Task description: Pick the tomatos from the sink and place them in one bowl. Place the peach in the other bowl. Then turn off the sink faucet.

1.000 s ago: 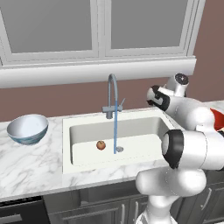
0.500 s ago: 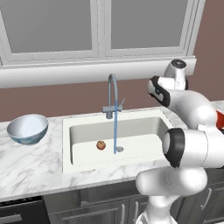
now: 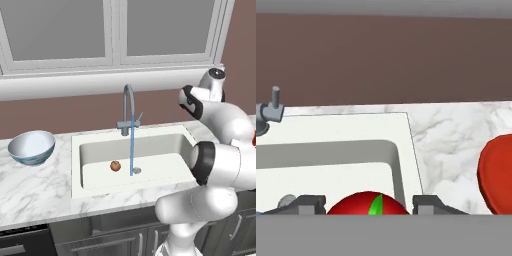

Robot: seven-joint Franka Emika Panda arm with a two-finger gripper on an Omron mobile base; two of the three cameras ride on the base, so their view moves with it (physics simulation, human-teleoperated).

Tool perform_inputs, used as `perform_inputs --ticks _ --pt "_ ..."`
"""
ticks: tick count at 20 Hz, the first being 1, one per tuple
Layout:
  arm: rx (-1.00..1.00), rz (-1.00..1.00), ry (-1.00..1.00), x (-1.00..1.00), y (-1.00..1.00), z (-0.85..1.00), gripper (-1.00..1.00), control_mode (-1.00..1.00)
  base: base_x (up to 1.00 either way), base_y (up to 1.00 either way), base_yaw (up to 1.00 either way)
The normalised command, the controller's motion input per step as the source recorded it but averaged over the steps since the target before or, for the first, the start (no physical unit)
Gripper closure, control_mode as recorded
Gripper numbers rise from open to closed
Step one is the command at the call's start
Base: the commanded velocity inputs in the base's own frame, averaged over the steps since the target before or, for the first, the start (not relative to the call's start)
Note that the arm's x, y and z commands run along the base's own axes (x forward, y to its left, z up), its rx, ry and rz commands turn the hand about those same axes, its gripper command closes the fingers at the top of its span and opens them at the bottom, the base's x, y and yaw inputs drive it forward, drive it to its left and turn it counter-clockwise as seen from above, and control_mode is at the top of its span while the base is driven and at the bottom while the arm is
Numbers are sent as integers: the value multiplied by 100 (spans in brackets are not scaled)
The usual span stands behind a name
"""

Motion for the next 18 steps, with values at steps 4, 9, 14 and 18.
perform_inputs --ticks 4,9,14,18 --pt "0 0 -13 -2 -40 -11 100 -100 0 0 0" --pt "0 -2 -6 0 -42 -6 100 -100 0 0 0" --pt "0 -11 4 0 -35 0 100 -100 0 0 0" --pt "-1 -22 22 0 -14 2 100 -100 0 0 0"
